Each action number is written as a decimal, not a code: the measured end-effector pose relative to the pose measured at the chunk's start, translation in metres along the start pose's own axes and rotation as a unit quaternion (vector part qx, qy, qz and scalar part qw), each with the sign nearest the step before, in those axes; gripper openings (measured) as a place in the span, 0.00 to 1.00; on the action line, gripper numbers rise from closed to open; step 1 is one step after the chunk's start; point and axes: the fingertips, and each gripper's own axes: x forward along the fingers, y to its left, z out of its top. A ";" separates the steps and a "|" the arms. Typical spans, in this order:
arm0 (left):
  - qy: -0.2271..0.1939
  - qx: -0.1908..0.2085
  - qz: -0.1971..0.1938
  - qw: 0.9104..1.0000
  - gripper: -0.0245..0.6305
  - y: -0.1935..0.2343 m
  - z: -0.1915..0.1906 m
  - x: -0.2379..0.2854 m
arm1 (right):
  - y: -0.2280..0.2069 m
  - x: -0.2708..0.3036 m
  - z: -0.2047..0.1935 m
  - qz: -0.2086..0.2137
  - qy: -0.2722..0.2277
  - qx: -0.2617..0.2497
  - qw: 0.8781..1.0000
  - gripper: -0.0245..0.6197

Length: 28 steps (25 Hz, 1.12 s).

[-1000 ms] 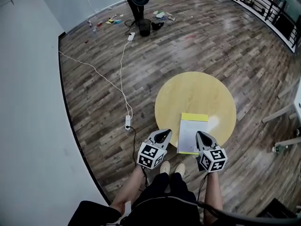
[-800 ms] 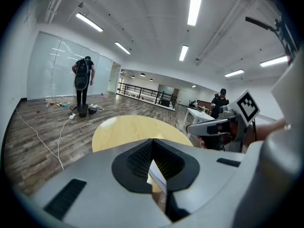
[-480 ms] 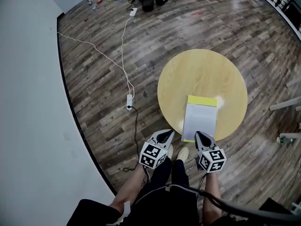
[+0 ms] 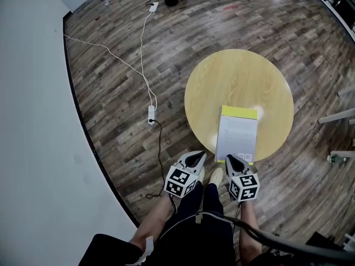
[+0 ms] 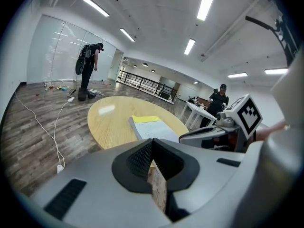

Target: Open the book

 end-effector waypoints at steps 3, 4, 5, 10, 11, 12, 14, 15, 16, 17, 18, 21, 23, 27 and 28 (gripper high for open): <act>0.002 -0.002 0.002 1.000 0.04 0.001 -0.001 -0.002 | 0.008 0.008 -0.010 0.013 0.030 -0.002 0.999 0.27; 0.002 -0.003 0.002 1.000 0.04 0.002 -0.001 -0.002 | 0.009 0.011 -0.013 0.010 0.039 -0.007 0.999 0.32; 0.003 -0.003 0.003 1.000 0.04 0.003 -0.002 -0.003 | 0.009 0.013 -0.017 0.004 0.049 -0.013 0.999 0.33; 0.006 -0.009 0.006 1.000 0.04 0.007 -0.007 -0.005 | 0.013 0.026 -0.033 -0.011 0.081 -0.015 0.996 0.37; 0.007 -0.010 0.007 1.000 0.04 0.008 -0.009 -0.006 | 0.014 0.028 -0.035 -0.013 0.085 -0.014 0.996 0.37; 0.008 -0.012 0.008 1.000 0.04 0.009 -0.010 -0.007 | 0.015 0.029 -0.036 -0.016 0.087 -0.015 0.996 0.37; 0.009 -0.016 0.010 1.000 0.04 0.013 -0.013 -0.008 | 0.017 0.033 -0.038 -0.023 0.089 -0.017 0.996 0.37; 0.010 -0.017 0.011 1.000 0.04 0.015 -0.015 -0.008 | 0.018 0.035 -0.039 -0.026 0.090 -0.017 0.995 0.37; 0.010 -0.019 0.012 1.000 0.04 0.016 -0.016 -0.009 | 0.018 0.037 -0.040 -0.028 0.092 -0.015 0.995 0.37; 0.011 -0.021 0.013 1.000 0.04 0.018 -0.018 -0.010 | 0.019 0.039 -0.042 -0.029 0.094 -0.014 0.995 0.37; 0.011 -0.023 0.014 1.000 0.04 0.020 -0.019 -0.011 | 0.020 0.041 -0.044 -0.029 0.098 -0.012 0.995 0.37; 0.012 -0.029 0.019 0.999 0.04 0.025 -0.023 -0.014 | 0.020 0.044 -0.051 -0.035 0.111 -0.011 0.993 0.37; 0.012 -0.033 0.022 0.999 0.04 0.029 -0.025 -0.015 | 0.018 0.045 -0.054 -0.046 0.115 -0.014 0.992 0.37; 0.011 -0.038 0.025 0.999 0.04 0.035 -0.024 -0.016 | 0.017 0.047 -0.052 -0.056 0.115 -0.018 0.992 0.37; 0.011 -0.039 0.025 0.999 0.04 0.035 -0.025 -0.016 | 0.017 0.047 -0.052 -0.058 0.116 -0.020 0.991 0.37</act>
